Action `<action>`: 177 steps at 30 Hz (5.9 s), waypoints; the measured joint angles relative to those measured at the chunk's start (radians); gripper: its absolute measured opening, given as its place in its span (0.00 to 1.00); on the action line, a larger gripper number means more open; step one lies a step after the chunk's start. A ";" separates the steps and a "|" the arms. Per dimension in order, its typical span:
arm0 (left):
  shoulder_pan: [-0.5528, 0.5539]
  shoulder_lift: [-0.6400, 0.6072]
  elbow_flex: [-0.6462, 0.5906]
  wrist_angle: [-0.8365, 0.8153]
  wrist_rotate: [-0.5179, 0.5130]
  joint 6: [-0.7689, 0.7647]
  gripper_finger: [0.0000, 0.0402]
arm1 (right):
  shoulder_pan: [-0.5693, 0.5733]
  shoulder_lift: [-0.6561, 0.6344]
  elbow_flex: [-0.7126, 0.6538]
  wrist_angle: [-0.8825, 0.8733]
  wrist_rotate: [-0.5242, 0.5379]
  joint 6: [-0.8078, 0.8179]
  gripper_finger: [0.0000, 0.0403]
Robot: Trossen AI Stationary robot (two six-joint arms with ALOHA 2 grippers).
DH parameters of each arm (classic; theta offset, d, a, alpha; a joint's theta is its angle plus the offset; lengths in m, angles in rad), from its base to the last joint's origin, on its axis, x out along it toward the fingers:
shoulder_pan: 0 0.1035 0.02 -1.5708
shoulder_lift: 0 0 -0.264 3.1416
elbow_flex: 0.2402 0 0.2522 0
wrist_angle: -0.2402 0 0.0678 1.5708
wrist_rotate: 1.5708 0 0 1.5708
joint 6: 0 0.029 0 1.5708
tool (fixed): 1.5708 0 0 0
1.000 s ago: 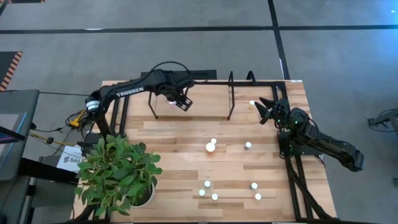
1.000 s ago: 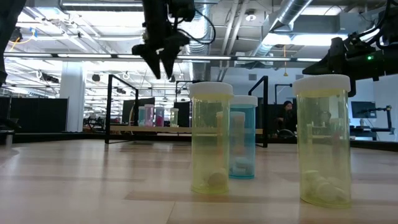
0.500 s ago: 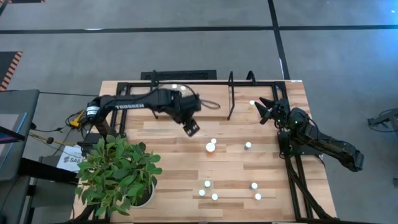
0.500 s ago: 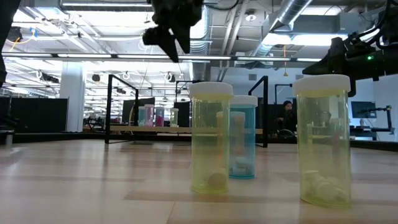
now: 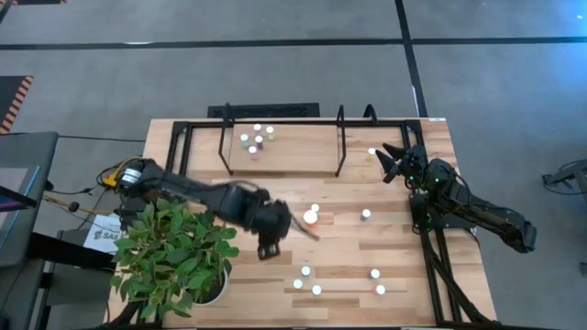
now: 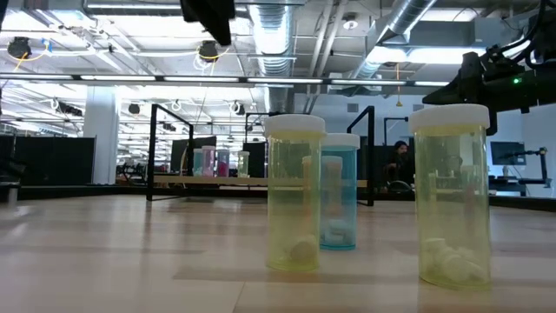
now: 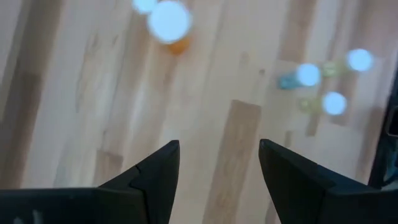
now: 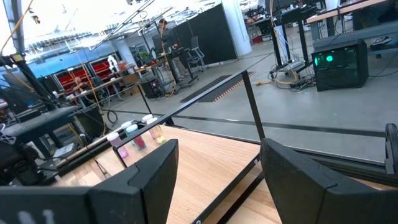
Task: Pick and place medicine bottles onto shelf by color
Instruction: Put the orange pill bottle on the shelf
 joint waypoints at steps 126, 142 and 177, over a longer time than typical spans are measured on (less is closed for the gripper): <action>0.118 0.269 -0.371 0.880 -0.290 0.010 0.61 | 0.000 -0.002 0.000 0.000 0.000 0.000 0.62; 0.118 0.268 -0.371 0.885 -0.293 -0.018 0.42 | 0.000 -0.002 0.000 0.000 0.000 0.000 0.62; 0.357 0.106 -0.316 0.782 -0.372 0.070 0.43 | 0.000 -0.002 0.000 0.000 0.000 0.000 0.62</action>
